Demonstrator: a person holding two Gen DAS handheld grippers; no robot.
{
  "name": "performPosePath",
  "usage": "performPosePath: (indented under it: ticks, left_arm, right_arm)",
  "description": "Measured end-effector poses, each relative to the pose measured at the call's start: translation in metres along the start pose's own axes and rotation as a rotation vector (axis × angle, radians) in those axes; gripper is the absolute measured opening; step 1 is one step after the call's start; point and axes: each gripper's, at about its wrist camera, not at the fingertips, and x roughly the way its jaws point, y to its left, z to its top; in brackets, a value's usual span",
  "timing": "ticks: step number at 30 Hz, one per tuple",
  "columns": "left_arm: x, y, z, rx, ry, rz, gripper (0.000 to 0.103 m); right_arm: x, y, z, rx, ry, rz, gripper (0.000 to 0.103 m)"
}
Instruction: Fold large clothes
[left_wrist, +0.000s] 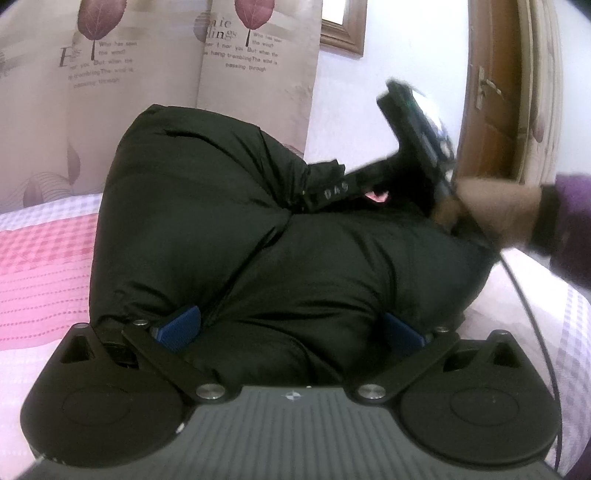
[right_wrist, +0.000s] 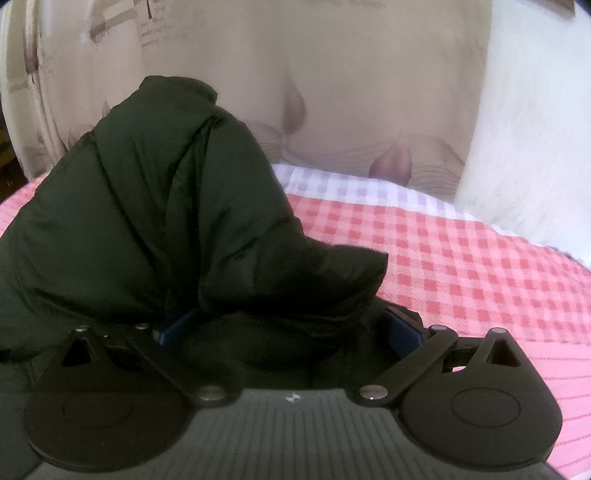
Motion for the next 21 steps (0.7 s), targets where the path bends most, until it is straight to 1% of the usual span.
performPosePath:
  ticks: [3, 4, 5, 7, 9, 11, 13, 14, 16, 17, 18, 19, 21]
  left_arm:
    - [0.0, 0.001, 0.0, -0.003, -0.003, -0.003, 0.103]
    - [0.0, 0.001, 0.0, -0.006, -0.004, -0.005, 0.103]
    - [0.0, 0.001, 0.0, -0.007, -0.005, -0.005, 0.103]
    - [0.0, -0.001, -0.001, -0.005, -0.006, -0.003, 0.103]
    - [0.0, -0.001, -0.001, -0.007, -0.007, -0.004, 0.103]
    - [0.0, -0.002, -0.002, -0.007, -0.008, -0.003, 0.103]
    - [0.0, -0.003, -0.002, -0.009, -0.01, -0.002, 0.103]
    - [0.0, -0.004, -0.002, -0.01, -0.01, -0.001, 0.103]
    - [0.001, -0.003, -0.001, -0.011, -0.011, -0.002, 0.103]
    - [0.002, -0.003, -0.001, -0.013, -0.012, -0.001, 0.103]
    - [0.002, -0.003, -0.001, -0.013, -0.014, -0.002, 0.103]
    - [0.002, -0.003, -0.001, -0.014, -0.016, -0.002, 0.103]
    - [0.002, -0.002, -0.001, -0.02, -0.021, -0.008, 0.103]
  right_arm:
    - [-0.016, 0.014, 0.02, -0.106, 0.01, -0.054, 0.103]
    - [-0.026, 0.018, 0.027, -0.134, -0.007, -0.074, 0.103]
    - [-0.039, 0.021, 0.036, -0.143, -0.044, -0.072, 0.103]
    - [-0.063, 0.026, 0.053, -0.121, -0.12, -0.02, 0.103]
    - [-0.08, 0.038, 0.073, -0.112, -0.195, 0.085, 0.103]
    - [-0.084, 0.062, 0.092, -0.155, -0.227, 0.164, 0.103]
    - [-0.073, 0.091, 0.104, -0.219, -0.223, 0.197, 0.103]
    - [-0.064, 0.105, 0.11, -0.263, -0.222, 0.202, 0.1]
    - [-0.039, 0.124, 0.12, -0.319, -0.183, 0.202, 0.087]
    - [-0.022, 0.129, 0.124, -0.331, -0.15, 0.199, 0.069]
    - [-0.005, 0.129, 0.129, -0.336, -0.117, 0.18, 0.061]
    - [0.01, 0.13, 0.129, -0.341, -0.088, 0.15, 0.061]
    - [0.038, 0.123, 0.129, -0.303, -0.01, 0.155, 0.061]
